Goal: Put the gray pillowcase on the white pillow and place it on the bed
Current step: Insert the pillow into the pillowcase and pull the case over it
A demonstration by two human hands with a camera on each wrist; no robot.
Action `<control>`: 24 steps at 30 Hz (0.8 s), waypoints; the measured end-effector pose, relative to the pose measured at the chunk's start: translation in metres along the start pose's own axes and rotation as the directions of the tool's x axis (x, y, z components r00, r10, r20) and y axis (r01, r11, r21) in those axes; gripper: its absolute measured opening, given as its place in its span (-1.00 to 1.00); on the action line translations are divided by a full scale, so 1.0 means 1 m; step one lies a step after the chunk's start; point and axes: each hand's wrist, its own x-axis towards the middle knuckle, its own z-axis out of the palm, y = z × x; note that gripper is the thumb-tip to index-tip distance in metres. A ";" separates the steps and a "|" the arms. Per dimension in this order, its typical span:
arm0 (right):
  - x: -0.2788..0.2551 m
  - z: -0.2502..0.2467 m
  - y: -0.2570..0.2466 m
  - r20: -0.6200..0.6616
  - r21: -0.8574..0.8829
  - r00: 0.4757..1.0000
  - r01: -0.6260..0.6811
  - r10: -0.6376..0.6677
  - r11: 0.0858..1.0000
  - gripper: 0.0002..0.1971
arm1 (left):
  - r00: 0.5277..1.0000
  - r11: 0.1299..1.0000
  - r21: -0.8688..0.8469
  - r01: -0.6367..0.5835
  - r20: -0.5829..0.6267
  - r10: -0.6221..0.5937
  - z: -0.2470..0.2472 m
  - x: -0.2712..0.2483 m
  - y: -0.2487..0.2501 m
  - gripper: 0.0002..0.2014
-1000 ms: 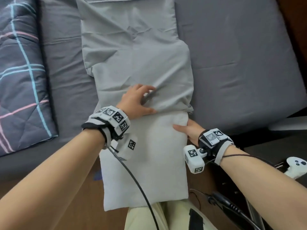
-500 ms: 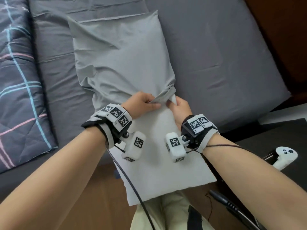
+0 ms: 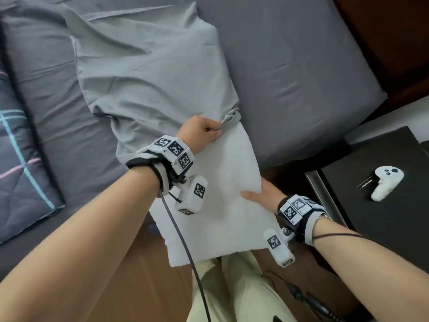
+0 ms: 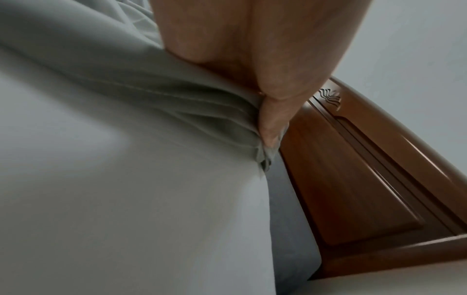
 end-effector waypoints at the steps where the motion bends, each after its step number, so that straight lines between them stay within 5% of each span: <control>1: -0.002 0.008 0.003 -0.087 0.022 0.996 0.027 -0.025 0.999 -0.50 | 1.000 1.000 0.015 -0.017 -0.009 0.017 0.002 0.001 0.003 -0.80; 7: 0.001 0.023 -0.014 -0.296 0.131 0.937 0.231 -0.184 0.964 -0.65 | 0.995 0.985 0.140 -0.097 -0.004 0.098 0.016 0.014 0.022 -0.72; 11: -0.001 0.017 -0.027 -0.353 0.206 0.902 0.333 -0.247 0.920 -0.82 | 0.986 0.970 0.201 -0.134 0.129 0.110 0.039 0.005 0.026 -0.75; 18: -0.008 -0.006 -0.042 -0.390 0.290 0.891 0.359 -0.232 0.887 -0.81 | 0.946 0.983 -0.033 -0.181 0.268 0.183 0.046 -0.019 0.035 -0.74; 20: -0.009 -0.010 -0.043 -0.387 0.323 0.893 0.364 -0.229 0.873 -0.76 | 0.953 0.983 -0.025 -0.182 0.241 0.183 0.044 -0.020 0.033 -0.74; 24: 0.002 -0.025 -0.029 -0.482 0.228 0.870 0.243 -0.107 0.943 -0.88 | 0.998 0.997 0.021 -0.068 -0.006 0.068 0.037 -0.021 0.018 -0.63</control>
